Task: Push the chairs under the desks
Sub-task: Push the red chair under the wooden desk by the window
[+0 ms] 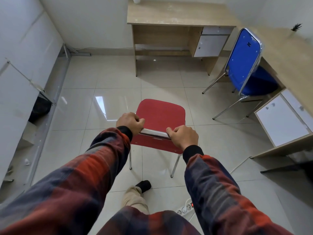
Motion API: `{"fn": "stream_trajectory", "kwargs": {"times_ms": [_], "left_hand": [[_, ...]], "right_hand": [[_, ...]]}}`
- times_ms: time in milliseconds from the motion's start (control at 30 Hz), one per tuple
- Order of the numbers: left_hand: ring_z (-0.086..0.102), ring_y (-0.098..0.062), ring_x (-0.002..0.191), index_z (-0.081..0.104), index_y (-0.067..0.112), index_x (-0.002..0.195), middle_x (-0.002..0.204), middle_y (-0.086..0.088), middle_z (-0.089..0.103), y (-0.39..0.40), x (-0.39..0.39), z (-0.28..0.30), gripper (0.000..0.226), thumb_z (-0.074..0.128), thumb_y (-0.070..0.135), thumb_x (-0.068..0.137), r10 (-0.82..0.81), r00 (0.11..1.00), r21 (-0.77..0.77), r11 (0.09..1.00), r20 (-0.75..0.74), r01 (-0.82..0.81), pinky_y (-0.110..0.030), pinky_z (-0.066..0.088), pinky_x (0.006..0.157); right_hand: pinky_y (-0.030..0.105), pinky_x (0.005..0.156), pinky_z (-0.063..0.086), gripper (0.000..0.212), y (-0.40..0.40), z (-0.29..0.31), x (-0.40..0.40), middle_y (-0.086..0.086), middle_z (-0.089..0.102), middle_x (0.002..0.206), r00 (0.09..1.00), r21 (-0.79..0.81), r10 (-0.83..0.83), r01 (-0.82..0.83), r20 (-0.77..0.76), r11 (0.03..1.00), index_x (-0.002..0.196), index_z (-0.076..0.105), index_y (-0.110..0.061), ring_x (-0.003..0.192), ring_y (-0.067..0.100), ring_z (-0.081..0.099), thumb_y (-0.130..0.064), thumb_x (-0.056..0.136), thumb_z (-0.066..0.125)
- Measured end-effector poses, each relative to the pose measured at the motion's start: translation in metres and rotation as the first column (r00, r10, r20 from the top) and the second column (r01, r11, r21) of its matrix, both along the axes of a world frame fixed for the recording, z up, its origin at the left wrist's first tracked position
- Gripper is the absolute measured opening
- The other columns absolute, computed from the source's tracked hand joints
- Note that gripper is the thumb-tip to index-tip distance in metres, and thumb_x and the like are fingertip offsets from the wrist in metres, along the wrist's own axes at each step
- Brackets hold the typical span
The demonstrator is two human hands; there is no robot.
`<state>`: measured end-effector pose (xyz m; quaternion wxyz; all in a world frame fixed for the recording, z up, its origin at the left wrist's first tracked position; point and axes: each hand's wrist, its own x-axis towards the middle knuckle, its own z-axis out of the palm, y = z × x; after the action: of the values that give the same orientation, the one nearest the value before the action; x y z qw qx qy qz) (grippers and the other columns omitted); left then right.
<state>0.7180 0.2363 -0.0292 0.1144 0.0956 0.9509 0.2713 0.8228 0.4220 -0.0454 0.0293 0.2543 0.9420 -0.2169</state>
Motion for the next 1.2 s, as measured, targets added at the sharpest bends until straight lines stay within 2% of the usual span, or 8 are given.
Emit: {"fn": "stream_trajectory", "kwargs": {"times_ms": [67,133,233,400,533,833,1033,1200], "left_hand": [[0.053,-0.029,0.059,0.057,0.009,0.051,0.054,-0.008,0.055,-0.002,-0.007,0.0,0.036,0.053,0.031,0.08,-0.02,0.999,-0.01,1.0,0.035,0.021,-0.029,0.038,0.05],[0.061,-0.031,0.066,0.065,0.007,0.059,0.062,-0.01,0.063,-0.003,-0.014,0.001,0.035,0.05,0.035,0.075,-0.051,0.996,-0.007,0.999,0.07,0.051,-0.033,0.049,0.055],[0.065,-0.031,0.066,0.068,0.008,0.061,0.063,-0.01,0.067,-0.004,-0.025,-0.002,0.039,0.045,0.038,0.07,-0.067,0.994,0.015,0.998,0.089,0.066,-0.04,0.057,0.062],[0.063,-0.03,0.065,0.068,0.008,0.06,0.062,-0.011,0.066,0.002,-0.029,-0.003,0.038,0.045,0.036,0.07,-0.004,0.998,0.039,0.999,0.06,0.001,-0.038,0.055,0.059],[0.058,-0.028,0.062,0.062,0.01,0.056,0.059,-0.007,0.061,0.016,-0.025,-0.005,0.034,0.05,0.034,0.078,0.01,0.998,0.025,1.0,0.055,-0.012,-0.028,0.041,0.055],[0.061,-0.027,0.062,0.064,0.009,0.056,0.058,-0.007,0.064,0.01,-0.037,-0.014,0.034,0.05,0.029,0.079,-0.04,0.999,0.061,0.997,0.021,0.038,-0.027,0.043,0.054],[0.064,-0.026,0.066,0.067,0.011,0.058,0.062,-0.005,0.068,0.005,-0.06,-0.015,0.035,0.047,0.033,0.076,-0.026,0.999,0.071,0.997,0.045,0.023,-0.034,0.053,0.063],[0.062,-0.028,0.066,0.067,0.011,0.06,0.062,-0.006,0.065,0.028,-0.061,-0.016,0.038,0.044,0.038,0.073,0.01,1.0,0.084,0.996,0.017,-0.012,-0.03,0.048,0.059]], "right_hand": [[0.025,0.049,0.033,0.057,-0.004,-0.001,0.0,-0.003,0.048,0.051,1.0,0.004,-0.019,0.019,0.008,1.0,0.056,0.058,-0.015,0.048,0.018,0.044,-0.057,0.093,0.047],[0.025,0.048,0.032,0.058,-0.007,-0.001,-0.002,-0.004,0.045,0.049,0.999,0.007,-0.042,0.042,0.003,0.999,0.054,0.056,-0.016,0.046,0.017,0.043,-0.058,0.093,0.046],[0.025,0.048,0.036,0.057,-0.008,-0.001,-0.008,-0.004,0.045,0.048,0.999,0.015,-0.032,0.032,-0.014,0.999,0.053,0.055,-0.016,0.045,0.018,0.042,-0.058,0.089,0.046],[0.028,0.051,0.04,0.053,-0.001,0.004,-0.024,-0.004,0.047,0.048,1.0,0.004,-0.002,0.002,-0.006,1.0,0.052,0.052,-0.016,0.047,0.021,0.046,-0.058,0.084,0.046],[0.035,0.056,0.05,0.05,0.015,0.006,-0.026,-0.004,0.045,0.047,1.0,-0.008,0.008,-0.008,0.011,1.0,0.053,0.053,-0.018,0.046,0.021,0.045,-0.056,0.084,0.048],[0.033,0.059,0.051,0.052,0.008,0.003,-0.028,-0.003,0.05,0.05,0.998,0.012,-0.066,0.066,0.005,0.998,0.052,0.053,-0.017,0.049,0.022,0.048,-0.056,0.086,0.046],[0.028,0.051,0.038,0.052,0.002,0.005,-0.048,-0.003,0.044,0.048,1.0,0.007,-0.006,0.006,-0.014,1.0,0.05,0.048,-0.016,0.046,0.021,0.043,-0.053,0.087,0.048],[0.027,0.048,0.034,0.048,0.031,0.007,-0.056,-0.003,0.041,0.048,1.0,0.001,0.025,-0.025,0.004,1.0,0.052,0.05,-0.018,0.046,0.021,0.039,-0.05,0.088,0.051]]}}
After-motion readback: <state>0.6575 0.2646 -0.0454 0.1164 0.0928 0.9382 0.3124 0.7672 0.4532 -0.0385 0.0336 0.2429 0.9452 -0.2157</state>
